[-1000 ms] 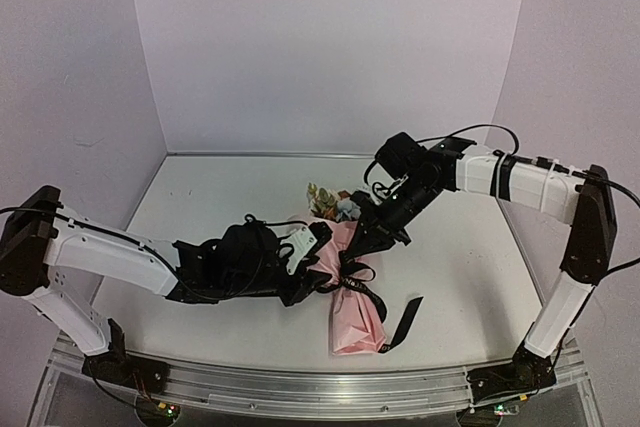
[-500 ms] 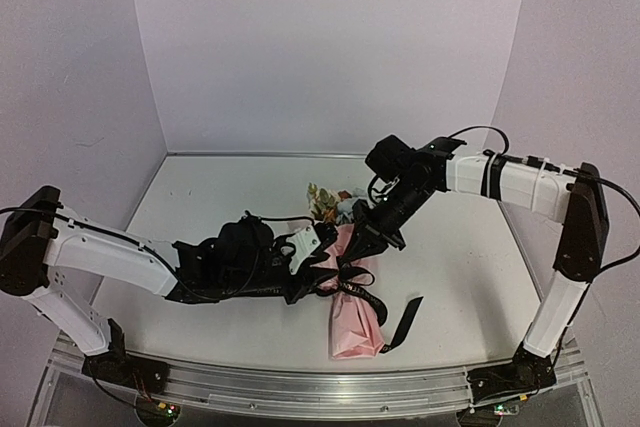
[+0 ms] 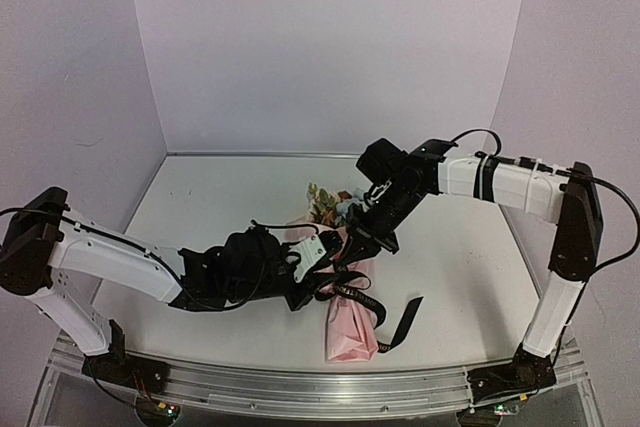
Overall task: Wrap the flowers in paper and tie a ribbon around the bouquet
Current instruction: Cross the half-tied ribbon over the folded bouquet.
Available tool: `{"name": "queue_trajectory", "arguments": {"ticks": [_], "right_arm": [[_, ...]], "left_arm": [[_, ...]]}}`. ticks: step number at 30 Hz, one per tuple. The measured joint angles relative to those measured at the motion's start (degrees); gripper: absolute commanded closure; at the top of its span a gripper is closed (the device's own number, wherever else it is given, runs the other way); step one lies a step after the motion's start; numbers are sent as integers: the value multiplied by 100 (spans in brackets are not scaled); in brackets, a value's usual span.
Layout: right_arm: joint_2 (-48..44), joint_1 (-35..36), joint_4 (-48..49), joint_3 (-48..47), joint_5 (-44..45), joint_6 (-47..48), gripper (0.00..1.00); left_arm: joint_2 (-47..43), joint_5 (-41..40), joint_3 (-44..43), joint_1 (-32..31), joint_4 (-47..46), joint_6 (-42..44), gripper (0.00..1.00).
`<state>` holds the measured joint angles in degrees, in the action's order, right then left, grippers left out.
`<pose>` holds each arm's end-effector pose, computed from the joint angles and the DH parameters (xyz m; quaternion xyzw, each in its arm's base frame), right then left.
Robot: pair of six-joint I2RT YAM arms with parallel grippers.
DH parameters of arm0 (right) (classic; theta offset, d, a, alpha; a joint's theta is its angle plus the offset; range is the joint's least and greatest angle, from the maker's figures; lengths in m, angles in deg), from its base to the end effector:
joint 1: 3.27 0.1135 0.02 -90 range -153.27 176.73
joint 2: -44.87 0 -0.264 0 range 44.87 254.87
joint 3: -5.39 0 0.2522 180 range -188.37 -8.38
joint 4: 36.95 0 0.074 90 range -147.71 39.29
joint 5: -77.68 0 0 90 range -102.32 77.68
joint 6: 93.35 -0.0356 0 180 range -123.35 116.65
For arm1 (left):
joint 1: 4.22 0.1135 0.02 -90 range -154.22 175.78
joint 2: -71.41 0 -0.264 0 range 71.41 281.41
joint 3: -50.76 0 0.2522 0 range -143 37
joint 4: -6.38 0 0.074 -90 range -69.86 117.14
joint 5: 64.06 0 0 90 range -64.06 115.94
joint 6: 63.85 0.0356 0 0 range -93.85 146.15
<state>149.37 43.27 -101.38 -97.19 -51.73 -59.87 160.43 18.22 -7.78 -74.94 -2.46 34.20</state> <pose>0.2442 0.2906 0.2677 -0.0113 -0.9240 -0.3564 0.1384 0.1149 -0.3141 0.2092 0.4945 0.6619 -0.2439 0.5077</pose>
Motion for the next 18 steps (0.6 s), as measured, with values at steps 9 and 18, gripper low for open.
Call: {"name": "queue_trajectory", "arguments": {"ticks": [9, 18], "right_arm": [[34, 45, 4, 0, 162, -122, 100], [34, 54, 7, 0, 329, -215, 100]], "left_arm": [[62, -136, -26, -22, 3, 23, 72], [145, -36, -314, -91, 140, 146, 73]]}}
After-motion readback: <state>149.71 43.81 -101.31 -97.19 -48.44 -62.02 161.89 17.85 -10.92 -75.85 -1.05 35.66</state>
